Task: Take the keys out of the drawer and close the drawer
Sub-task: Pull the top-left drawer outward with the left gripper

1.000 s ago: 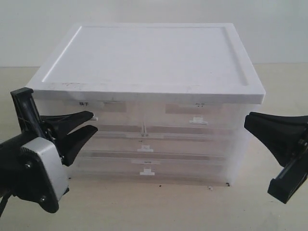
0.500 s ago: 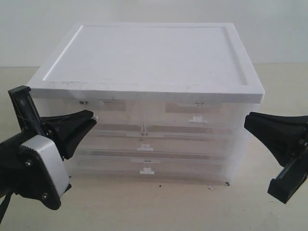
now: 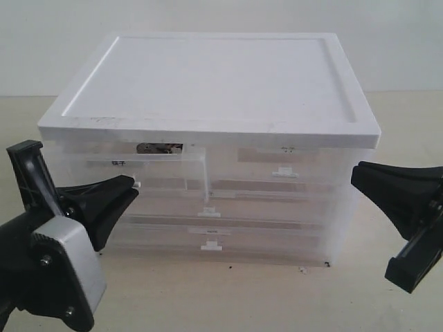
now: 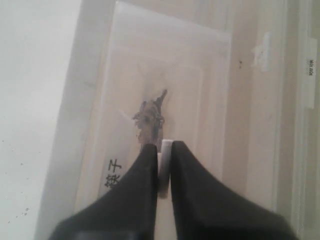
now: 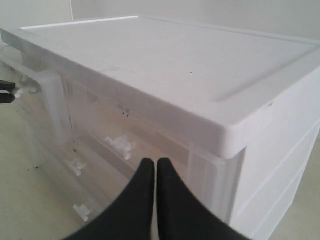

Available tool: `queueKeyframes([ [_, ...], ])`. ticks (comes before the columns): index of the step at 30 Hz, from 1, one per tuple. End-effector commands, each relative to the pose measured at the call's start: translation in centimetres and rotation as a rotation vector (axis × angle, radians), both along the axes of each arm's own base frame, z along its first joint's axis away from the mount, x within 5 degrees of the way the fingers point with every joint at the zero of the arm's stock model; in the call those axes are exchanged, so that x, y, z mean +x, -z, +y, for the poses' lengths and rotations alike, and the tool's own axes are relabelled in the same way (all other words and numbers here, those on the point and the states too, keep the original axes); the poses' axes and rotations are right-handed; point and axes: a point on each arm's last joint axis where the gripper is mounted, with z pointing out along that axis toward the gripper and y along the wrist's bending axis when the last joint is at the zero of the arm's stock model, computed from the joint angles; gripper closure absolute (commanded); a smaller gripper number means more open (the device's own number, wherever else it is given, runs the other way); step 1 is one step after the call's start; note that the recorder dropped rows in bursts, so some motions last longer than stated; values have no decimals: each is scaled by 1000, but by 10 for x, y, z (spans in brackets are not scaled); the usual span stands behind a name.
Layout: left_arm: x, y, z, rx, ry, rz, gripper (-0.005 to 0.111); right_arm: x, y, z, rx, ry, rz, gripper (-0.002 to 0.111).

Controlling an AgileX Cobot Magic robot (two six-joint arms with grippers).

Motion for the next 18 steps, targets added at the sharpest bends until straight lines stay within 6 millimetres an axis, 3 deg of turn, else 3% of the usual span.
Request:
queueKeyframes([
  [1,-10,10,1,74,-16,84,102,1,-2,1,6,-8,-10,108],
  [15,-43,7,-13,46,78,131,102,1,-2,1,6,-8,-10,108],
  [18,-54,-23,-28,-389,103,357,102,1,-2,1,6,-8,-10,108],
])
